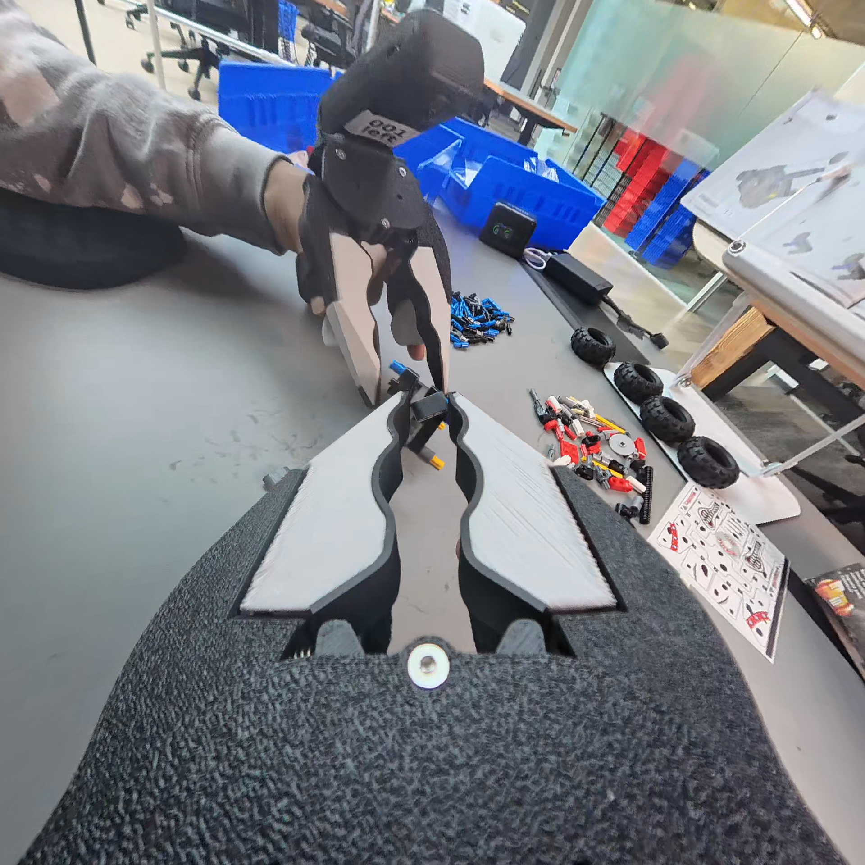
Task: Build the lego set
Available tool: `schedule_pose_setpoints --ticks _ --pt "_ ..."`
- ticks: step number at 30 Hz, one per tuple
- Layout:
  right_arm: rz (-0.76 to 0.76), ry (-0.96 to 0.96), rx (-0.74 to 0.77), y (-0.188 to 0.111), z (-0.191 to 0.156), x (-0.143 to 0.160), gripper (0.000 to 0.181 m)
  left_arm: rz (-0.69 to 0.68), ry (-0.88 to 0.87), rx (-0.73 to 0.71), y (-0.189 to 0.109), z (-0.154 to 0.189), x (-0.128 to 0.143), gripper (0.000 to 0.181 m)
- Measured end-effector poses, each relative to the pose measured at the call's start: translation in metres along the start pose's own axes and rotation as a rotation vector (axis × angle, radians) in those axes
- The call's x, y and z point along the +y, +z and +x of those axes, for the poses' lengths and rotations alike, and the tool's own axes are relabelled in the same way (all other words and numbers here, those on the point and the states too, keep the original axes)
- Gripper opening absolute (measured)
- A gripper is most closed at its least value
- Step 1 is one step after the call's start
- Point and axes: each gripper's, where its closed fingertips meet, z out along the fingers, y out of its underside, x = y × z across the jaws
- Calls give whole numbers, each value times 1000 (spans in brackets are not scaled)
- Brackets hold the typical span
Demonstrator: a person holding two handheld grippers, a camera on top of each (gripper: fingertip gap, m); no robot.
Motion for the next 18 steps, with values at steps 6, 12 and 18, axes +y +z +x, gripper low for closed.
schedule_pose_setpoints --ticks 6,12,18 --pt "35 -14 7 -5 1 -8 16 9 56 86 1 13 0 43" --pt "12 0 9 -3 2 -2 16 4 210 116 -3 29 6 45" --pt "-11 -2 26 -2 5 3 16 -26 173 111 -17 27 13 55"
